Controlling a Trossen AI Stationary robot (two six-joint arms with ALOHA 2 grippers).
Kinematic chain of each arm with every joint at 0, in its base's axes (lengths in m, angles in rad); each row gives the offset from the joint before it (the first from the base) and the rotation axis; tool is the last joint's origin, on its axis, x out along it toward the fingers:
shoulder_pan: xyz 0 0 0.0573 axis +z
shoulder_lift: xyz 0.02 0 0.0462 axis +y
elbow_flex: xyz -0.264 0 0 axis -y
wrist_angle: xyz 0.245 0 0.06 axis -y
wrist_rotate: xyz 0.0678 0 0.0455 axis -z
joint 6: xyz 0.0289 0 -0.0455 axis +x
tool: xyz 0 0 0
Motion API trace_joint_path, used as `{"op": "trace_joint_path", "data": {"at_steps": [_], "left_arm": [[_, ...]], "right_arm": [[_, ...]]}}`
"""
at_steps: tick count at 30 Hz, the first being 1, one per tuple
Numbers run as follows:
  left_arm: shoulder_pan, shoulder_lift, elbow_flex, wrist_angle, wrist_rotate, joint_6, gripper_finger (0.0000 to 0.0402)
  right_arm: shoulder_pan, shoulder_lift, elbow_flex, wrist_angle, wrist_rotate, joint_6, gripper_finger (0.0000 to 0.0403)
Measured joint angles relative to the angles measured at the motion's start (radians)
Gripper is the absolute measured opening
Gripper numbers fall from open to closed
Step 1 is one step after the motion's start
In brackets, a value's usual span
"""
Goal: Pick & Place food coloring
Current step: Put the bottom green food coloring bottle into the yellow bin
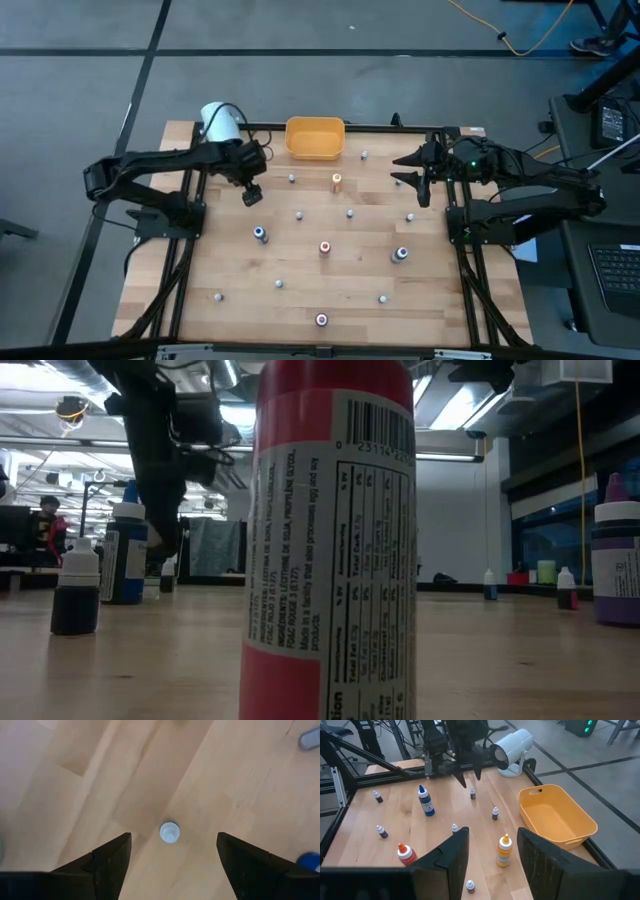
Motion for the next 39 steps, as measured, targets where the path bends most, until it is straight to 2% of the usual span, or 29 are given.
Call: {"op": "trace_joint_path", "data": {"at_steps": [10,15,22,34,39], "left_arm": [[0.0,0.105,-0.06,0.131,-0.01,0.025,0.029],[0.002,0.144,-0.063,0.138,-0.008,0.026,0.0278],[0.04,0.15,-0.063,0.163,0.016,0.021,0.0219],[0.078,0.149,-0.062,0.159,0.069,-0.001,0.007],[0.077,0.139,-0.029,0.119,0.07,-0.022,0.0057]], "right_arm": [[0.0,0.0,0.0,0.003,0.0,0.0,0.0169],[0.0,0.0,0.0,0.011,0.0,0.0,0.0169],[0.0,0.007,0.0,0.01,0.0,-0.002,0.0169],[0.0,0.037,-0.001,0.007,0.0,-0.003,0.0169],[0.0,0.035,-0.001,0.006,0.0,-0.004,0.0169]]}}
